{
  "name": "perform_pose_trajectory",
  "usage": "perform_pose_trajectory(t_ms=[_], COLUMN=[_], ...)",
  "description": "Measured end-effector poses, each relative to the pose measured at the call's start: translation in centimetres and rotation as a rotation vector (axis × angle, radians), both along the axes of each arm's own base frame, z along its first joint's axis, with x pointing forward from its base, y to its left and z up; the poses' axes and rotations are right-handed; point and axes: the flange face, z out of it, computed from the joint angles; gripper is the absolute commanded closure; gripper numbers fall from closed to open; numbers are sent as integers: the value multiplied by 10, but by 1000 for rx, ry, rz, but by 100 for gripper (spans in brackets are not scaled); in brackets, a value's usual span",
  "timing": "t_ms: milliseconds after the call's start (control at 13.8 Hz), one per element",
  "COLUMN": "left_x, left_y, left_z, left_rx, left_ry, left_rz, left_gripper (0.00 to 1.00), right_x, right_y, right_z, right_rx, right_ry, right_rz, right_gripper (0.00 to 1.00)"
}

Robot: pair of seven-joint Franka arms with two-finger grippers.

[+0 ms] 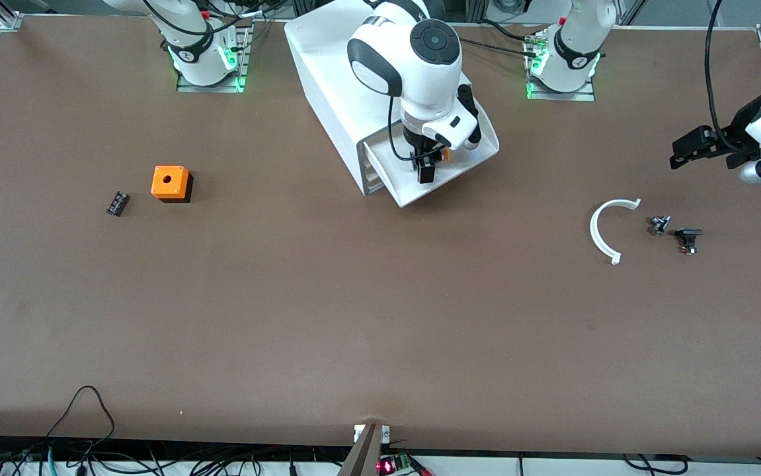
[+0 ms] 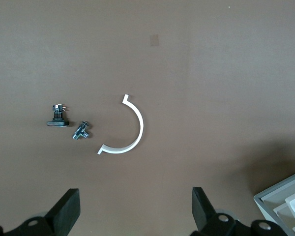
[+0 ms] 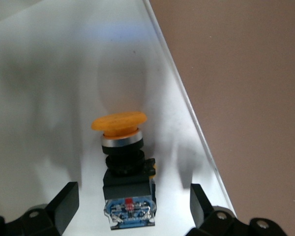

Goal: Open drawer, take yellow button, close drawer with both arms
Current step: 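Grasp the orange push button in the drawer with the right gripper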

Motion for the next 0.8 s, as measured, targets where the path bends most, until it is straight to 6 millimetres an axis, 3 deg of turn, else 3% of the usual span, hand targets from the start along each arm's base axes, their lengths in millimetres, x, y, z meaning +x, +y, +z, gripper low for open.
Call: perform_pose_trajectory(t_ms=[73,218,508,799], left_x=[0,0,0,0], left_y=[0,-1,-2,-3], left_z=[0,0,0,0], left_rx=[0,0,0,0], left_ry=[0,0,0,0], left_rz=[-1,-2,-3,-6], left_gripper=[0,0,0,0], right_x=[0,0,-1,-1], right_y=[0,0,1,2], right_z=[-1,-2,-6,-4], right_rx=[0,-1,-6,-5], right_ry=[0,2,5,0], right_rz=[0,0,3,5], right_gripper=[7,32,62,80])
